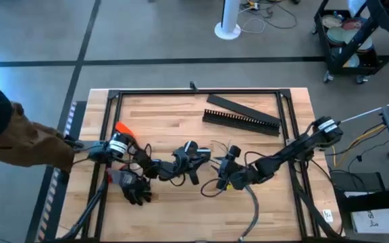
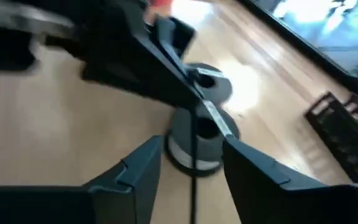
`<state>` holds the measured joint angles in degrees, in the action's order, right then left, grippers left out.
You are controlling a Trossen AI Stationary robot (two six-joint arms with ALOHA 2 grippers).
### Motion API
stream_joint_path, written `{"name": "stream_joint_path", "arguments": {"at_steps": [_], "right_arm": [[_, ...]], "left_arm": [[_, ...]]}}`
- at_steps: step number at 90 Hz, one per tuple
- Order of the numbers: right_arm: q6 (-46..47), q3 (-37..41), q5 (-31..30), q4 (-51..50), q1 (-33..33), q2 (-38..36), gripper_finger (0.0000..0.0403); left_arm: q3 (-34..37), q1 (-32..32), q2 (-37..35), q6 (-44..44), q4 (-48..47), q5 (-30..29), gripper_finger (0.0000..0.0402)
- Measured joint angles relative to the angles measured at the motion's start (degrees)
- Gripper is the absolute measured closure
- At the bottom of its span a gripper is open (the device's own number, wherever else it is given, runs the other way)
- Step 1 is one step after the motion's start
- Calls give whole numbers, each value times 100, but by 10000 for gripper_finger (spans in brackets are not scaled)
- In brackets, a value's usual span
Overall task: Ziptie cables
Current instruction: Wrap the black zip tie on the cables
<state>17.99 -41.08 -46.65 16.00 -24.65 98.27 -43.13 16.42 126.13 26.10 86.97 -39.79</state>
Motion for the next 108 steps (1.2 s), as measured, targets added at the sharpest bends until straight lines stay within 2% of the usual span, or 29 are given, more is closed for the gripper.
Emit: {"name": "stream_joint_path", "arguments": {"at_steps": [15,23,30,81,108], "right_arm": [[-429,-39,-22,947,36,549,268],[-521,-168,-358,1057,69,728,280],[-649,-234,-594,1057,106,778,293],[-608,-275,-590,1043,168,866,395],[-596,-275,-545,1043,172,866,402]], "left_arm": [[-89,0,-18,163,-158,-130,402],[-185,-2,-23,398,-500,-132,402],[-284,-2,-23,563,-770,-132,402],[-365,-2,-27,748,-904,-129,402],[-358,-2,-27,748,-907,-129,402]]}}
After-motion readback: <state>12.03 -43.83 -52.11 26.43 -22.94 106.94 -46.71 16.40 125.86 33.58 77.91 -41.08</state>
